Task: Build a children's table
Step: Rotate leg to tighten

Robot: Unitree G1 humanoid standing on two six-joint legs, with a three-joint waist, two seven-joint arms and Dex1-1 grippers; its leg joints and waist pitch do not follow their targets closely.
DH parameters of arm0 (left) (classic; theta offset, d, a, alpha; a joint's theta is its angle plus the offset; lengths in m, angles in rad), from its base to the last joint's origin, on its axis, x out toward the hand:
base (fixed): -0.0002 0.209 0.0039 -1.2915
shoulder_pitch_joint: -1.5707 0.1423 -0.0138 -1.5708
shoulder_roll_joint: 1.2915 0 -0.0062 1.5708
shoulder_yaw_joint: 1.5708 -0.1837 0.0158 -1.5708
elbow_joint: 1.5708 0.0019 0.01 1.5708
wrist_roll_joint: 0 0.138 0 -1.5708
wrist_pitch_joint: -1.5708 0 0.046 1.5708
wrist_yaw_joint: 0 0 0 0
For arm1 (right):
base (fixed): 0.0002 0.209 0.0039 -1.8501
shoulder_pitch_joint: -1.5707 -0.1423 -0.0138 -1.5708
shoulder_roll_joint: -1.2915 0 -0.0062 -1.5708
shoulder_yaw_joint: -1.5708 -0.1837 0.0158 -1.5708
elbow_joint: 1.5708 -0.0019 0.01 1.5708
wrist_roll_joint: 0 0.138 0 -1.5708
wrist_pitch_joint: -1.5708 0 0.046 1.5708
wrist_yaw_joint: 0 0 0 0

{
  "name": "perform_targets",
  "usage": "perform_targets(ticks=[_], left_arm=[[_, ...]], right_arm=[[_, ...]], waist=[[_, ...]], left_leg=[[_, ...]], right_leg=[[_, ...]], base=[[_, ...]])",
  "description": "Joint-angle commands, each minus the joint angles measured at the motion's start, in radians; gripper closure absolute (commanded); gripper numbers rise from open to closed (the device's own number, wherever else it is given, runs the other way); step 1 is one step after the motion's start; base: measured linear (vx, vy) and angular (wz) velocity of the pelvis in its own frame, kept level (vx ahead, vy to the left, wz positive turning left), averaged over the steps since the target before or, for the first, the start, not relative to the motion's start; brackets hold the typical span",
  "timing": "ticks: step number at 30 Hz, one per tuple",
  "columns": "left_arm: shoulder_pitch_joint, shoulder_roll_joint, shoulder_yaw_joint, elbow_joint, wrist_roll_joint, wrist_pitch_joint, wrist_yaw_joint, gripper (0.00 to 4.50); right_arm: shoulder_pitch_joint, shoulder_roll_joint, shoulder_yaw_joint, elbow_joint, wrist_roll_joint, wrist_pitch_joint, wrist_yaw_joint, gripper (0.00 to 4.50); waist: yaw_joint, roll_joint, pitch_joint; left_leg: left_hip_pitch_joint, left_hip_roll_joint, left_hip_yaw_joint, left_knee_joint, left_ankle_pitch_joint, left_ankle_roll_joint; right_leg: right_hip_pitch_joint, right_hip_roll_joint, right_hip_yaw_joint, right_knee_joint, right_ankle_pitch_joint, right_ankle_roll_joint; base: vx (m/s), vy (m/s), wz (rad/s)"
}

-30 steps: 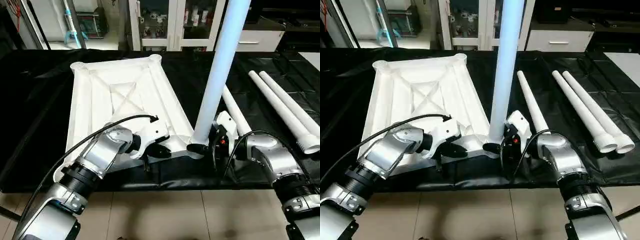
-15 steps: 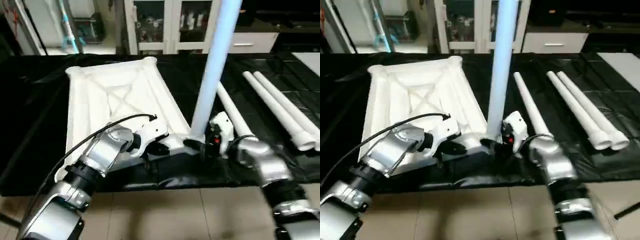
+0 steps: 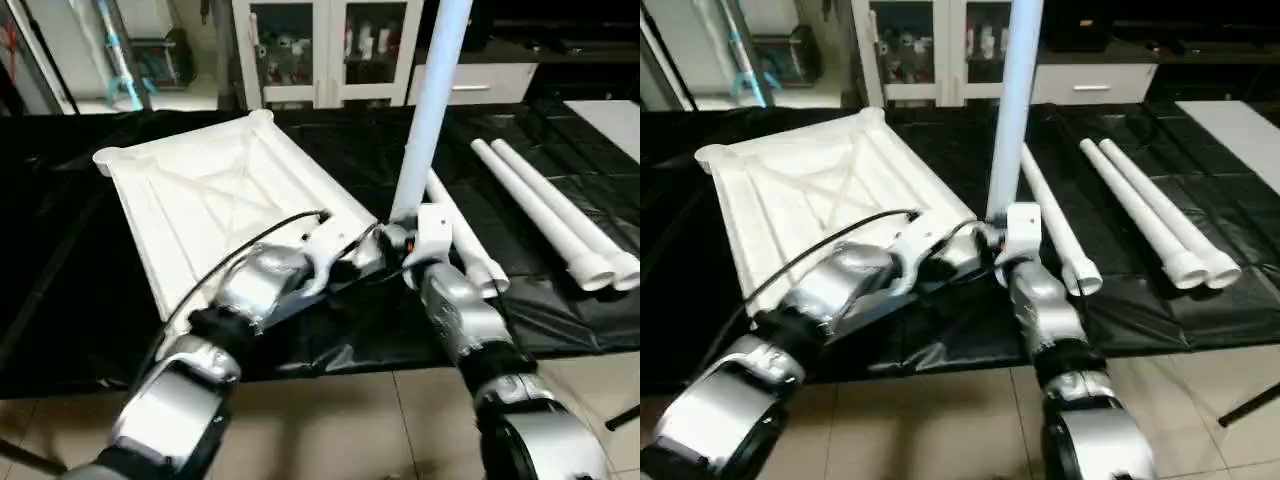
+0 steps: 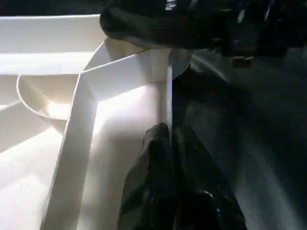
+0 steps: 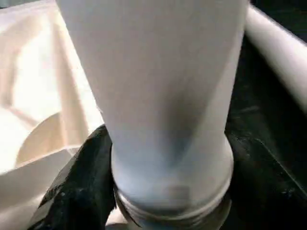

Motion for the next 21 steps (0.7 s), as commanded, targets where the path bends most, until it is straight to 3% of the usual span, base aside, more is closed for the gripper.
perform_targets(ticks=[1,5,6,8,9,11,14,17,18,20,21], left_arm=[[-0.006,0.007,-0.002,0.055,0.037,0.007,0.056,4.50],[-0.013,0.005,-0.005,0.084,0.046,-0.014,0.057,4.50],[-0.009,0.007,-0.007,0.082,0.046,-0.016,0.054,4.50],[-0.009,0.009,-0.010,0.088,0.048,-0.023,0.052,4.50],[-0.006,0.015,-0.012,0.092,0.049,-0.034,0.044,4.50],[0.001,0.027,-0.019,0.087,0.051,-0.041,0.023,4.50],[0.011,0.042,-0.025,0.078,0.053,-0.052,0.005,4.50],[0.029,0.061,-0.036,0.059,0.055,-0.056,-0.033,4.50],[0.030,0.063,-0.038,0.056,0.055,-0.055,-0.037,4.50],[0.058,0.092,-0.061,0.002,0.053,-0.059,-0.108,4.50],[0.069,0.105,-0.072,-0.019,0.052,-0.060,-0.138,4.50]], right_arm=[[0.003,0.018,-0.001,0.043,-0.026,0.012,-0.072,1.72],[-0.015,0.046,0.003,0.060,-0.030,-0.030,-0.066,1.73],[-0.014,0.050,0.006,0.057,-0.029,-0.038,-0.051,1.73],[-0.017,0.051,0.011,0.062,-0.037,-0.047,-0.056,1.73],[-0.015,0.049,0.018,0.056,-0.038,-0.066,-0.021,1.73],[-0.006,0.043,0.022,0.027,-0.028,-0.073,0.021,1.17],[0.010,0.031,0.037,-0.025,-0.030,-0.064,0.056,1.00],[0.059,-0.011,0.060,-0.167,-0.011,0.020,0.134,0.77],[0.065,-0.016,0.062,-0.181,-0.008,0.028,0.144,0.77],[0.130,-0.085,0.087,-0.345,0.048,0.141,0.290,0.77],[0.150,-0.114,0.097,-0.392,0.070,0.171,0.349,0.77]], waist=[[0.000,0.003,-0.057],[0.003,0.004,-0.060],[0.004,-0.008,-0.062],[0.008,-0.001,-0.062],[0.009,-0.007,-0.061],[0.008,-0.001,-0.058],[0.007,0.000,-0.056],[0.002,-0.013,-0.056],[0.004,-0.010,-0.055],[0.010,-0.020,-0.054],[0.011,-0.017,-0.054]], left_leg=[[0.000,0.034,-0.014,-0.080,-0.226,0.033],[-0.004,0.036,-0.013,-0.077,-0.180,0.062],[-0.006,0.037,-0.012,-0.076,-0.168,0.072],[-0.003,0.039,-0.011,-0.075,-0.145,0.084],[-0.004,0.039,-0.010,-0.075,-0.144,0.090],[-0.004,0.040,-0.009,-0.077,-0.158,0.092],[-0.006,0.040,-0.010,-0.078,-0.175,0.088],[-0.011,0.041,-0.013,-0.080,-0.172,0.087],[-0.011,0.042,-0.014,-0.080,-0.164,0.093],[-0.009,0.044,-0.012,-0.079,-0.149,0.107],[-0.011,0.045,-0.013,-0.079,-0.140,0.118]], right_leg=[[0.043,-0.065,0.039,-0.084,-0.251,-0.208],[0.048,-0.066,0.040,-0.074,-0.169,-0.231],[0.052,-0.067,0.040,-0.069,-0.151,-0.237],[0.050,-0.068,0.040,-0.068,-0.129,-0.246],[0.051,-0.067,0.040,-0.067,-0.129,-0.249],[0.051,-0.068,0.040,-0.071,-0.157,-0.244],[0.052,-0.067,0.041,-0.075,-0.180,-0.234],[0.055,-0.069,0.040,-0.075,-0.207,-0.221],[0.056,-0.069,0.041,-0.074,-0.212,-0.217],[0.056,-0.069,0.043,-0.076,-0.210,-0.209],[0.057,-0.069,0.044,-0.073,-0.198,-0.210]], base=[[0.000,0.000,0.00],[0.000,0.000,0.00],[0.000,0.000,0.00],[0.000,0.000,0.00],[0.000,0.000,0.00],[0.000,0.000,0.00],[0.000,0.000,0.00],[0.000,0.000,0.00],[0.000,0.000,0.00],[0.000,0.000,0.00],[0.000,0.000,0.00]])
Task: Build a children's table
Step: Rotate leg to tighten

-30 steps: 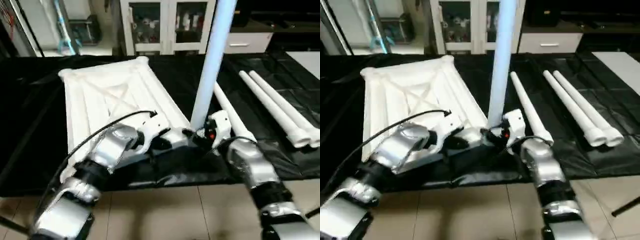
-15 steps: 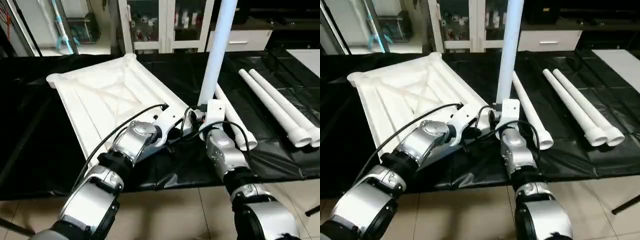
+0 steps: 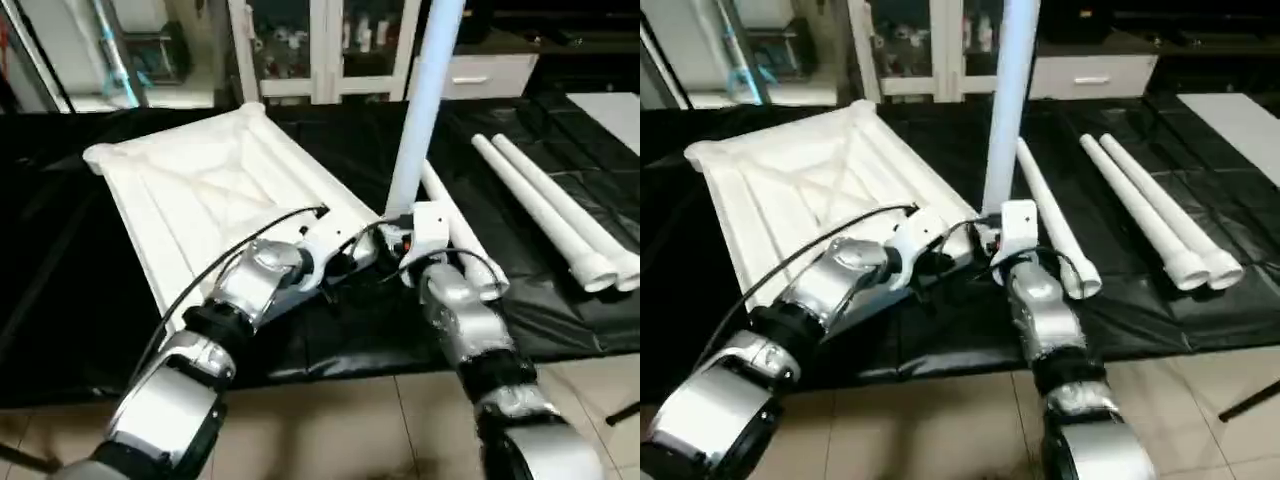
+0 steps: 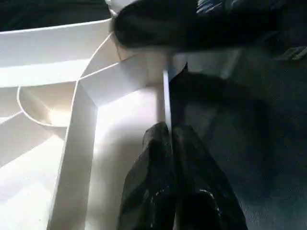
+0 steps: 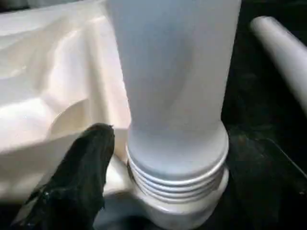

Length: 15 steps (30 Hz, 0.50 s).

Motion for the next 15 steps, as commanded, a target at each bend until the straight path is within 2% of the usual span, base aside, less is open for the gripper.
perform_targets(ticks=[1,2,3,4,5,6,7,8,9,10,11,12,14,15], left_arm=[[0.061,0.056,-0.072,-0.014,0.040,0.001,-0.103,4.50],[0.063,0.059,-0.075,-0.017,0.040,-0.001,-0.108,4.50],[0.074,0.071,-0.086,-0.039,0.040,0.004,-0.134,4.50],[0.077,0.074,-0.089,-0.044,0.039,0.005,-0.140,4.50],[0.077,0.074,-0.089,-0.044,0.039,0.005,-0.140,4.50],[0.104,0.110,-0.112,-0.103,0.031,0.008,-0.206,4.50],[0.111,0.119,-0.117,-0.117,0.029,0.006,-0.222,4.50],[0.118,0.129,-0.122,-0.131,0.028,0.000,-0.238,4.50],[0.125,0.140,-0.126,-0.146,0.028,-0.004,-0.251,4.50],[0.125,0.141,-0.126,-0.146,0.030,-0.005,-0.253,4.50],[0.125,0.141,-0.125,-0.149,0.032,0.003,-0.255,4.50],[0.124,0.140,-0.124,-0.148,0.032,0.005,-0.255,4.23],[0.119,0.132,-0.111,-0.144,0.026,0.022,-0.254,4.23],[0.117,0.130,-0.107,-0.143,0.024,0.027,-0.254,4.03]], right_arm=[[0.031,-0.067,0.039,-0.141,0.064,0.082,0.181,0.77],[0.034,-0.072,0.040,-0.146,0.066,0.084,0.189,0.77],[0.047,-0.101,0.049,-0.167,0.073,0.084,0.237,0.77],[0.050,-0.108,0.051,-0.172,0.075,0.084,0.248,0.77],[0.050,-0.108,0.051,-0.172,0.075,0.084,0.248,0.77],[0.081,-0.190,0.056,-0.214,0.103,0.091,0.372,0.77],[0.088,-0.210,0.056,-0.222,0.106,0.091,0.399,0.77],[0.095,-0.232,0.056,-0.231,0.108,0.090,0.428,0.77],[0.108,-0.271,0.052,-0.251,0.111,0.098,0.472,0.77],[0.113,-0.292,0.047,-0.263,0.115,0.110,0.494,0.77],[0.119,-0.305,0.043,-0.283,0.124,0.131,0.507,0.77],[0.121,-0.310,0.042,-0.289,0.127,0.136,0.513,0.75],[0.132,-0.341,0.047,-0.324,0.137,0.163,0.551,0.75],[0.135,-0.350,0.050,-0.333,0.138,0.169,0.563,0.74]], waist=[[0.009,-0.013,-0.059],[0.012,-0.014,-0.058],[0.011,-0.013,-0.056],[0.015,-0.011,-0.056],[0.014,-0.012,-0.055],[0.016,-0.013,-0.055],[0.020,-0.009,-0.054],[0.020,-0.009,-0.054],[0.024,-0.003,-0.055],[0.025,-0.010,-0.055],[0.026,-0.011,-0.055],[0.029,-0.011,-0.055],[0.034,-0.011,-0.055],[0.035,-0.013,-0.055]], left_leg=[[-0.005,0.044,-0.012,-0.072,-0.136,0.117],[-0.006,0.045,-0.013,-0.073,-0.139,0.122],[-0.006,0.048,-0.012,-0.074,-0.143,0.118],[0.000,0.048,-0.011,-0.073,-0.152,0.110],[-0.001,0.048,-0.010,-0.073,-0.156,0.105],[0.000,0.048,-0.011,-0.075,-0.166,0.095],[-0.001,0.051,-0.011,-0.074,-0.163,0.095],[-0.001,0.051,-0.011,-0.074,-0.163,0.095],[0.006,0.050,-0.008,-0.073,-0.164,0.090],[0.002,0.048,-0.008,-0.073,-0.156,0.090],[0.000,0.047,-0.008,-0.074,-0.156,0.091],[0.002,0.048,-0.008,-0.072,-0.148,0.093],[0.002,0.047,-0.008,-0.072,-0.143,0.094],[0.001,0.046,-0.009,-0.071,-0.139,0.095]], right_leg=[[0.057,-0.069,0.045,-0.071,-0.177,-0.220],[0.060,-0.070,0.044,-0.072,-0.175,-0.220],[0.055,-0.070,0.046,-0.071,-0.183,-0.222],[0.053,-0.071,0.045,-0.074,-0.197,-0.225],[0.051,-0.071,0.047,-0.074,-0.205,-0.225],[0.054,-0.072,0.046,-0.075,-0.220,-0.226],[0.054,-0.070,0.048,-0.074,-0.206,-0.223],[0.054,-0.070,0.048,-0.074,-0.206,-0.223],[0.049,-0.069,0.049,-0.073,-0.190,-0.234],[0.053,-0.066,0.049,-0.071,-0.167,-0.237],[0.055,-0.066,0.048,-0.070,-0.167,-0.237],[0.055,-0.068,0.049,-0.070,-0.164,-0.236],[0.057,-0.068,0.049,-0.071,-0.173,-0.230],[0.057,-0.068,0.048,-0.071,-0.178,-0.226]], base=[[0.000,0.000,0.00],[0.000,0.000,0.00],[0.000,0.000,0.00],[0.000,0.000,0.00],[0.000,0.000,0.00],[0.000,0.000,0.00],[0.000,0.000,0.00],[0.000,0.000,0.00],[0.000,0.000,0.00],[0.000,0.000,0.00],[0.000,0.000,0.00],[0.000,0.000,0.00],[0.000,0.000,0.00],[0.000,0.000,0.00]])
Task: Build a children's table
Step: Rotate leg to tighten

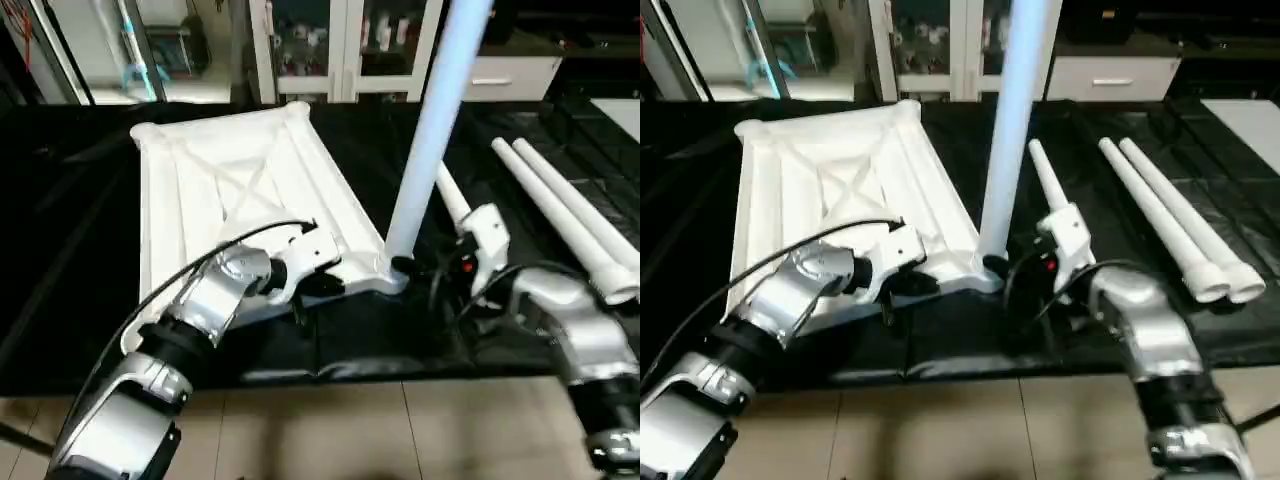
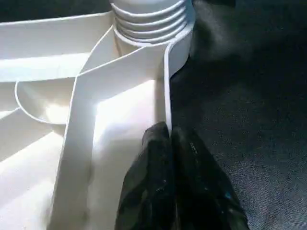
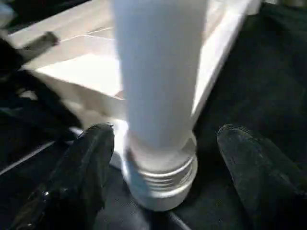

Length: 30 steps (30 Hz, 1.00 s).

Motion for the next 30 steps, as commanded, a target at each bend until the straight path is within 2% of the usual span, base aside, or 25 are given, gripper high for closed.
perform_targets(ticks=[1,4,6,10,11,13,16,21,22,29,30], left_arm=[[0.028,0.001,-0.043,0.046,0.025,0.033,-0.026,3.88],[0.018,-0.007,-0.039,0.067,0.029,0.010,-0.012,3.84],[0.019,-0.007,-0.037,0.064,0.024,0.012,-0.017,3.84],[0.011,-0.015,-0.030,0.077,0.000,0.010,-0.054,3.84],[0.001,-0.023,-0.021,0.094,-0.013,-0.005,-0.071,3.84],[-0.002,-0.027,-0.015,0.098,-0.019,-0.017,-0.077,3.84],[-0.002,-0.032,-0.003,0.097,-0.034,-0.038,-0.090,3.84],[0.004,-0.038,0.008,0.091,-0.053,-0.064,-0.118,3.84],[0.005,-0.039,0.009,0.092,-0.056,-0.073,-0.124,3.84],[0.002,-0.052,0.006,0.134,-0.039,-0.126,-0.113,3.84],[0.002,-0.055,0.008,0.141,-0.035,-0.131,-0.109,4.13]], right_arm=[[0.004,-0.015,0.005,-0.027,0.014,0.021,0.029,0.74],[0.000,-0.012,0.005,-0.019,0.013,0.018,0.025,0.74],[0.001,-0.014,0.007,-0.022,0.016,0.020,0.029,0.74],[0.004,-0.025,0.006,-0.039,0.031,0.029,0.056,0.74],[0.009,-0.035,0.002,-0.048,0.037,0.031,0.079,0.74],[0.012,-0.039,-0.001,-0.052,0.037,0.034,0.086,0.74],[0.019,-0.047,-0.005,-0.057,0.037,0.036,0.094,0.74],[0.031,-0.054,-0.011,-0.065,0.038,0.035,0.100,0.74],[0.034,-0.056,-0.012,-0.067,0.040,0.036,0.101,0.74],[0.037,-0.053,-0.014,-0.069,0.036,0.035,0.106,0.74],[0.036,-0.051,-0.012,-0.070,0.035,0.035,0.105,0.74]], waist=[[-0.002,-0.015,-0.057],[-0.001,-0.012,-0.059],[-0.001,-0.009,-0.057],[0.001,-0.009,-0.059],[0.002,-0.003,-0.060],[0.003,-0.009,-0.062],[0.005,-0.001,-0.064],[0.007,-0.003,-0.064],[0.008,0.000,-0.065],[0.009,-0.004,-0.066],[0.010,-0.004,-0.066]], left_leg=[[-0.004,0.045,-0.011,-0.068,-0.127,0.095],[-0.002,0.045,-0.011,-0.066,-0.108,0.099],[-0.001,0.045,-0.011,-0.067,-0.124,0.096],[-0.001,0.044,-0.011,-0.067,-0.124,0.094],[-0.002,0.045,-0.013,-0.066,-0.112,0.096],[-0.002,0.044,-0.012,-0.063,-0.096,0.106],[-0.001,0.045,-0.012,-0.061,-0.080,0.116],[-0.002,0.046,-0.012,-0.060,-0.082,0.120],[-0.001,0.047,-0.012,-0.061,-0.084,0.118],[-0.002,0.046,-0.012,-0.059,-0.079,0.122],[-0.002,0.046,-0.012,-0.059,-0.079,0.123]], right_leg=[[0.057,-0.068,0.047,-0.069,-0.171,-0.228],[0.055,-0.067,0.046,-0.068,-0.143,-0.239],[0.054,-0.067,0.045,-0.070,-0.158,-0.239],[0.056,-0.067,0.045,-0.070,-0.157,-0.239],[0.057,-0.066,0.045,-0.066,-0.135,-0.244],[0.059,-0.066,0.045,-0.062,-0.096,-0.251],[0.060,-0.068,0.045,-0.058,-0.063,-0.265],[0.061,-0.068,0.044,-0.058,-0.054,-0.274],[0.061,-0.068,0.043,-0.057,-0.056,-0.274],[0.063,-0.068,0.043,-0.057,-0.050,-0.271],[0.063,-0.068,0.043,-0.056,-0.051,-0.272]], base=[[0.000,0.000,0.00],[0.000,0.000,0.00],[0.000,0.000,0.00],[0.000,0.000,0.00],[0.000,0.000,0.00],[0.000,0.000,0.00],[0.000,0.000,0.00],[0.000,0.000,0.00],[0.000,0.000,0.00],[0.000,0.000,0.00],[0.000,0.000,0.00]])
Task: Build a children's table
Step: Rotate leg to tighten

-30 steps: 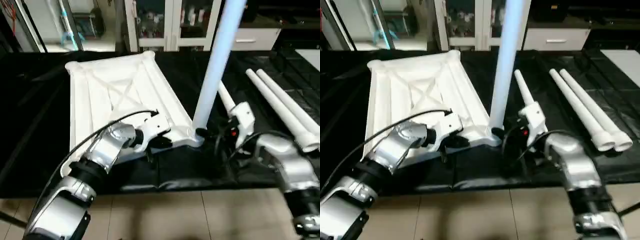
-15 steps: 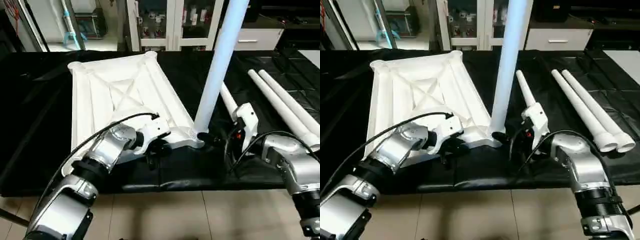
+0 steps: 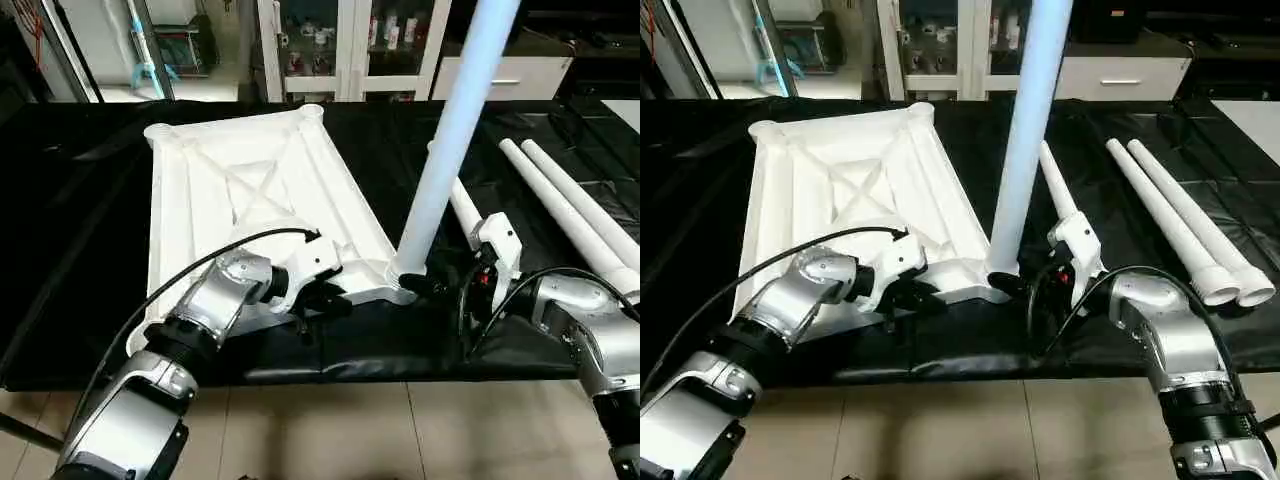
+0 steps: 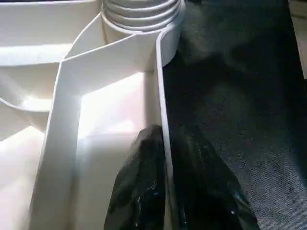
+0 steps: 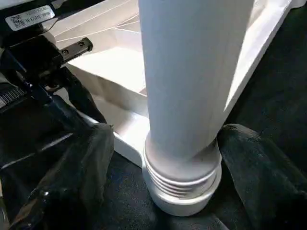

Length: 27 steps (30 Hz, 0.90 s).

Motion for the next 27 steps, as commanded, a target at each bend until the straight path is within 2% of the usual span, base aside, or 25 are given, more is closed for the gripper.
perform_targets(ticks=[1,4,8,9,10,15,18,22,26,27], left_arm=[[0.014,-0.015,-0.016,0.022,0.006,-0.010,-0.006,4.13],[0.010,-0.016,-0.016,0.035,0.016,-0.022,0.014,4.38],[0.007,-0.013,-0.021,0.049,0.026,-0.036,0.013,4.46],[0.010,-0.003,-0.034,0.053,0.043,-0.055,0.007,4.46],[0.012,0.001,-0.040,0.051,0.051,-0.062,0.004,4.46],[0.030,0.014,-0.065,0.033,0.064,-0.077,-0.027,4.46],[0.062,0.041,-0.096,-0.020,0.063,-0.073,-0.108,4.46],[0.082,0.060,-0.108,-0.064,0.054,-0.057,-0.159,4.46],[0.088,0.070,-0.117,-0.082,0.051,-0.058,-0.171,4.46],[0.088,0.069,-0.116,-0.082,0.051,-0.057,-0.170,4.46]], right_arm=[[-0.003,-0.005,-0.011,-0.029,0.006,0.007,0.006,0.74],[-0.008,-0.001,-0.012,-0.025,0.005,0.003,0.003,0.74],[-0.011,-0.001,-0.012,-0.016,0.002,-0.004,0.003,0.74],[-0.012,-0.013,-0.001,-0.010,-0.009,-0.009,0.017,0.74],[-0.011,-0.024,0.007,-0.005,-0.018,-0.017,0.028,0.74],[-0.011,-0.061,0.030,0.014,-0.039,-0.030,0.076,0.74],[-0.017,-0.088,0.055,0.042,-0.071,-0.059,0.110,0.74],[-0.038,-0.087,0.062,0.079,-0.085,-0.076,0.122,0.74],[-0.067,-0.079,0.096,0.136,-0.113,-0.103,0.149,0.74],[-0.074,-0.076,0.105,0.151,-0.119,-0.111,0.157,0.74]], waist=[[-0.001,-0.010,-0.065],[0.001,-0.010,-0.064],[0.002,-0.010,-0.060],[0.002,-0.016,-0.061],[0.004,-0.012,-0.061],[0.009,-0.012,-0.062],[0.011,-0.014,-0.063],[0.013,-0.013,-0.062],[0.008,-0.011,-0.062],[0.006,-0.016,-0.061]], left_leg=[[0.000,0.046,-0.012,-0.060,-0.078,0.122],[0.001,0.047,-0.012,-0.061,-0.086,0.119],[0.004,0.046,-0.011,-0.063,-0.116,0.105],[0.005,0.046,-0.011,-0.063,-0.120,0.102],[0.005,0.047,-0.011,-0.064,-0.119,0.100],[0.003,0.048,-0.011,-0.062,-0.109,0.105],[0.003,0.050,-0.011,-0.062,-0.101,0.109],[0.004,0.051,-0.009,-0.062,-0.103,0.109],[0.003,0.051,-0.011,-0.062,-0.112,0.104],[0.002,0.049,-0.009,-0.062,-0.116,0.103]], right_leg=[[0.064,-0.067,0.044,-0.057,-0.051,-0.272],[0.064,-0.067,0.044,-0.059,-0.072,-0.267],[0.061,-0.067,0.044,-0.066,-0.133,-0.252],[0.061,-0.067,0.044,-0.067,-0.139,-0.248],[0.060,-0.068,0.045,-0.066,-0.144,-0.245],[0.062,-0.068,0.045,-0.063,-0.124,-0.247],[0.061,-0.069,0.045,-0.060,-0.109,-0.250],[0.059,-0.068,0.044,-0.059,-0.120,-0.256],[0.060,-0.069,0.043,-0.059,-0.126,-0.257],[0.060,-0.068,0.043,-0.060,-0.127,-0.257]], base=[[0.000,0.000,0.00],[0.000,0.000,0.00],[0.000,0.000,0.00],[0.000,0.000,0.00],[0.000,0.000,0.00],[0.000,0.000,0.00],[0.000,0.000,0.00],[0.000,0.000,0.00],[0.000,0.000,0.00],[0.000,0.000,0.00]])
